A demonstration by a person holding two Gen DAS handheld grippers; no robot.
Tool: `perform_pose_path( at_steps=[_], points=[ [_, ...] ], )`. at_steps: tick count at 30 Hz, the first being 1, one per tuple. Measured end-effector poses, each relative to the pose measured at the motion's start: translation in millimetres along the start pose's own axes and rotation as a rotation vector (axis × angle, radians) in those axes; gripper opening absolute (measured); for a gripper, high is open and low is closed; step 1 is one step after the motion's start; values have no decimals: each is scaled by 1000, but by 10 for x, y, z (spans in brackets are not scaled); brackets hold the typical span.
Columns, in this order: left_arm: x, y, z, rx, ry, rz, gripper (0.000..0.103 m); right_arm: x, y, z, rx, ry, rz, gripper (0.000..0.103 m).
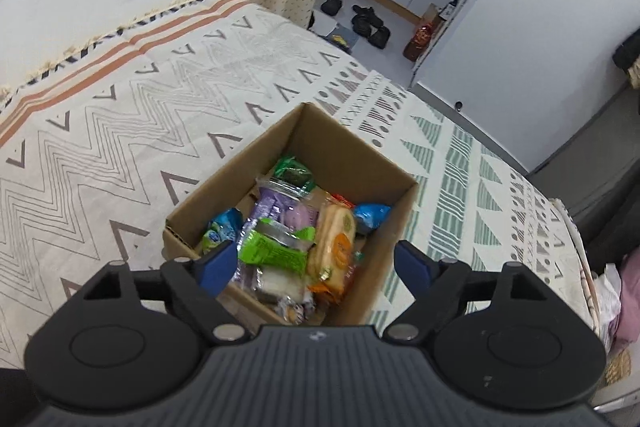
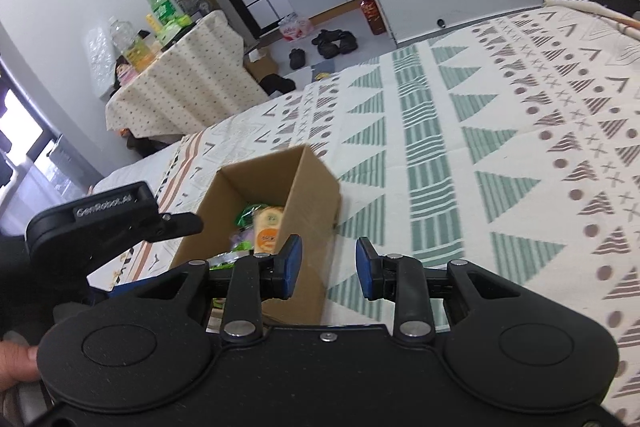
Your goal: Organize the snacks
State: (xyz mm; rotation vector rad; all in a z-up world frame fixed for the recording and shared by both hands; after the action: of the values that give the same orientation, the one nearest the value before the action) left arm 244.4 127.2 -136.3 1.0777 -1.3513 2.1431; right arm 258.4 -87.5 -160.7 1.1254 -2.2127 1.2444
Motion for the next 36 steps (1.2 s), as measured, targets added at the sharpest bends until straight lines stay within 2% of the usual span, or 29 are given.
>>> perform_pose_path(
  at_steps=[6, 10, 16, 20, 26, 36],
  points=[
    [222, 130, 212, -60, 21, -9, 86, 281, -133, 154, -27, 6, 38, 42],
    [400, 172, 297, -88, 26, -2, 92, 471, -203, 217, -37, 4, 61, 50],
    [687, 239, 426, -136, 49, -11, 94, 741, -260, 303, -77, -11, 68, 69],
    [874, 289, 498, -174, 70, -15, 95, 931, -281, 345, -76, 0, 80, 87],
    [1124, 314, 545, -224, 65, -28, 95, 1206, -315, 321, -69, -5, 100, 102],
    [1573, 303, 585, -278, 93, 20, 95, 1616, -377, 236, -33, 14, 165, 103]
  ],
)
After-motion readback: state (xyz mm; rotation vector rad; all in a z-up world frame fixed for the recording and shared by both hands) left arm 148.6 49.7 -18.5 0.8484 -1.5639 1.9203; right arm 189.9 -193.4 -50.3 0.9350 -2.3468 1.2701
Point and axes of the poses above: each gripper's, at about its wrist camera, not at the fingertips, and x roughly against the way its jaws point, z to its right, y to its underside, the point moved 7 cm from there along -x, roughly the way its jaws point, and after that the axes turned 10 degrees about -x, right-handed, at the moved point
